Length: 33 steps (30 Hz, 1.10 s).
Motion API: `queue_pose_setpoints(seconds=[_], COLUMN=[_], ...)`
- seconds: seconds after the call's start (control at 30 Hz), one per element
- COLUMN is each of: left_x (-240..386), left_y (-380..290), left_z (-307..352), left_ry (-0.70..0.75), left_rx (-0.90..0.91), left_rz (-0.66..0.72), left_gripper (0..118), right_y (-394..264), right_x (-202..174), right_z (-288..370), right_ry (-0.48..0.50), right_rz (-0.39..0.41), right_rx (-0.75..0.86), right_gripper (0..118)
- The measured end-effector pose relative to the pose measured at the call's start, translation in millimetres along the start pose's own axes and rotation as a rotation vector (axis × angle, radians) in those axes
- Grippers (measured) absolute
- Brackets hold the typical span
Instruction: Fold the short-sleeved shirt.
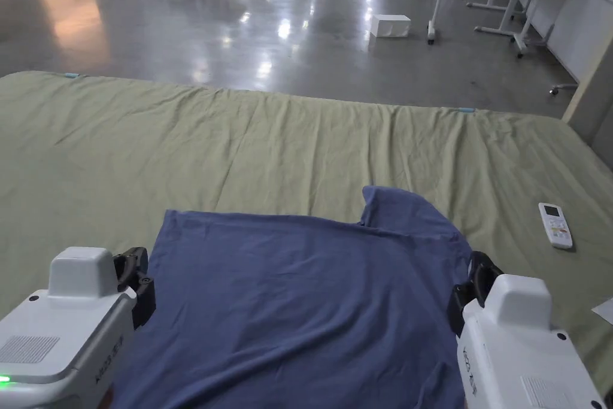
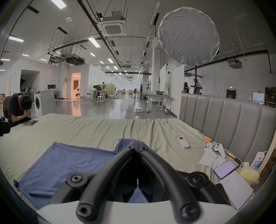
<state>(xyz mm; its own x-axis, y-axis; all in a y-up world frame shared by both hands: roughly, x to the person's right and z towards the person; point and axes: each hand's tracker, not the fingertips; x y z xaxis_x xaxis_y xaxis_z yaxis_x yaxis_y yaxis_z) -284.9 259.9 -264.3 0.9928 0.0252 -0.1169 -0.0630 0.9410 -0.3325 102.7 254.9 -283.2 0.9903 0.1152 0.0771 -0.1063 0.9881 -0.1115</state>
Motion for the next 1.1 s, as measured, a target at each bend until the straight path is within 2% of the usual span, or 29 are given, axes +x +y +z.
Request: queue_pose_setpoints(seconds=[0.27, 0.4, 0.43, 0.5, 0.57, 0.77, 0.9, 1.0, 1.03, 1.1], left_x=[-26.3, -38.6, -41.5, -47.6, -52.3, -67.7, -79.0, -74.1, -72.1, -65.5], left_y=[-27.6, -53.9, -59.9, -71.4, -84.1, -114.9, -135.0, -134.0, -131.1, -128.0], left_z=[-8.2, -13.7, -13.1, -14.8, -16.0, -32.0, -51.6, -53.9, -54.8, -56.7], left_ry=[-0.050, -0.024, -0.017, -0.029, -0.006, 0.069, 0.068, 0.085, 0.088, 0.076], left_rx=[-0.315, -0.448, -0.481, -0.572, -0.625, -0.719, -0.769, -0.767, -0.777, -0.791], left_rz=[-0.031, -0.083, -0.077, -0.057, -0.040, 0.017, 0.083, 0.081, 0.067, 0.029], left_gripper=[0, 3, 12, 42, 59, 60, 60, 58, 55, 38], right_y=[-12.1, -23.6, -26.2, -30.0, -33.8, -42.0, -46.4, -48.8, -49.7, -52.9], right_x=[1.3, -0.5, -0.8, -1.1, -1.9, -3.5, -5.1, -5.8, -5.7, -5.1], right_z=[-8.7, -13.9, -14.9, -15.6, -16.3, -19.4, -18.9, -17.9, -17.8, -17.6], right_ry=[0.027, 0.054, 0.060, 0.065, 0.070, 0.081, 0.087, 0.089, 0.087, 0.088], right_rz=[0.026, 0.050, 0.053, 0.059, 0.066, 0.072, 0.080, 0.083, 0.083, 0.080], right_rx=[-0.068, -0.118, -0.130, -0.144, -0.156, -0.197, -0.213, -0.223, -0.228, -0.235], right_gripper=[0, 0, 0, 0, 0, 0, 0, 0, 0, 0])
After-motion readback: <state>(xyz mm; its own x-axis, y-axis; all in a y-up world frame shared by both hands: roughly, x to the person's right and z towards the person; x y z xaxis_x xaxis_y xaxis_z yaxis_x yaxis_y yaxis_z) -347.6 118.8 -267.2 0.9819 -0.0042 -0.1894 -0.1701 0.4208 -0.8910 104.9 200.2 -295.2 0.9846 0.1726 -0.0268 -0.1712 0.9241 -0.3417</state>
